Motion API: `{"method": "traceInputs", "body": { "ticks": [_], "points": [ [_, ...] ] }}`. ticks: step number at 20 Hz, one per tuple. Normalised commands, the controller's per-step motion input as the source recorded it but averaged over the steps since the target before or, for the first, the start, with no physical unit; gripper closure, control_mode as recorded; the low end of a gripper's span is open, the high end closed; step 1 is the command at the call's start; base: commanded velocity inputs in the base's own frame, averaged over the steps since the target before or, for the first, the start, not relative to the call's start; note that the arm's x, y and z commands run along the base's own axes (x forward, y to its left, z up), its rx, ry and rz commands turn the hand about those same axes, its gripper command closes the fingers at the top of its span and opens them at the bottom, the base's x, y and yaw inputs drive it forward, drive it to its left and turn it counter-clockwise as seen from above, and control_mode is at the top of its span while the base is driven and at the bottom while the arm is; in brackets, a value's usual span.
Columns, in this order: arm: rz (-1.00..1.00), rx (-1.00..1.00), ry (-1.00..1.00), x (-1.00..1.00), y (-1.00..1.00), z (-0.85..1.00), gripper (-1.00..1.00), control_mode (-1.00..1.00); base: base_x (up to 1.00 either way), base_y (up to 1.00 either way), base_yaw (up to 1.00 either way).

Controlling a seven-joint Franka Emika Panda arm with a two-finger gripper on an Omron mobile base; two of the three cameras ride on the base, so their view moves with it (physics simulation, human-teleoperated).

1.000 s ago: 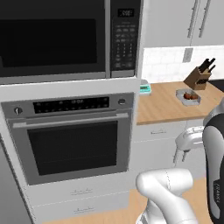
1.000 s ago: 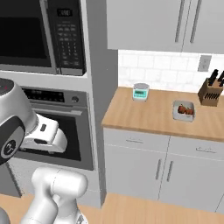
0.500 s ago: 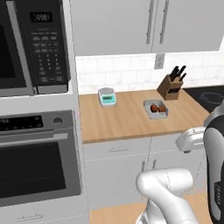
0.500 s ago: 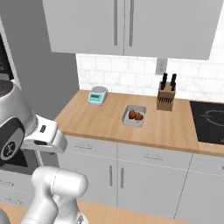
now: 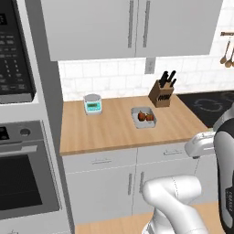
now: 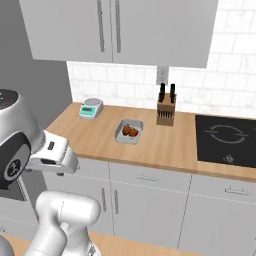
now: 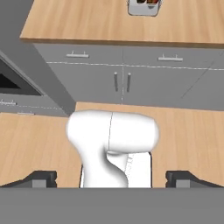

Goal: Take the meat container that has the steak and place it on the second highest rack of the freezer. Then take the vegetable container that has the bell peppers and place it on the highest rack of the freezer.

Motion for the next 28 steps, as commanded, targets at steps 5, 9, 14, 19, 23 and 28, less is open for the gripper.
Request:
{"method": "traceInputs", "body": {
  "ticks": [5,9,14,19,23,28],
  "points": [
    [0.00,0.01,0.00,0.09,-0.11,0.00,-1.00,-1.00,0.18,-0.21,0.00],
    [-0.06,0.01,0.02,0.52,-0.14,0.05,-1.00,-1.00,0.00,0.00,0.00],
    [-0.22,0.14,0.14,0.96,-0.01,0.01,-1.00,-1.00,0.00,0.00,0.00],
    [-0.35,0.02,0.17,1.00,0.00,-0.21,-1.00,-1.00,0.00,0.00,0.00],
    [-0.42,0.02,0.13,0.96,-0.13,-0.36,-1.00,-1.00,0.00,0.00,0.00],
    [-0.37,0.05,0.12,0.96,-0.27,-0.56,-1.00,-1.00,0.00,0.00,0.00]
  ]
}}
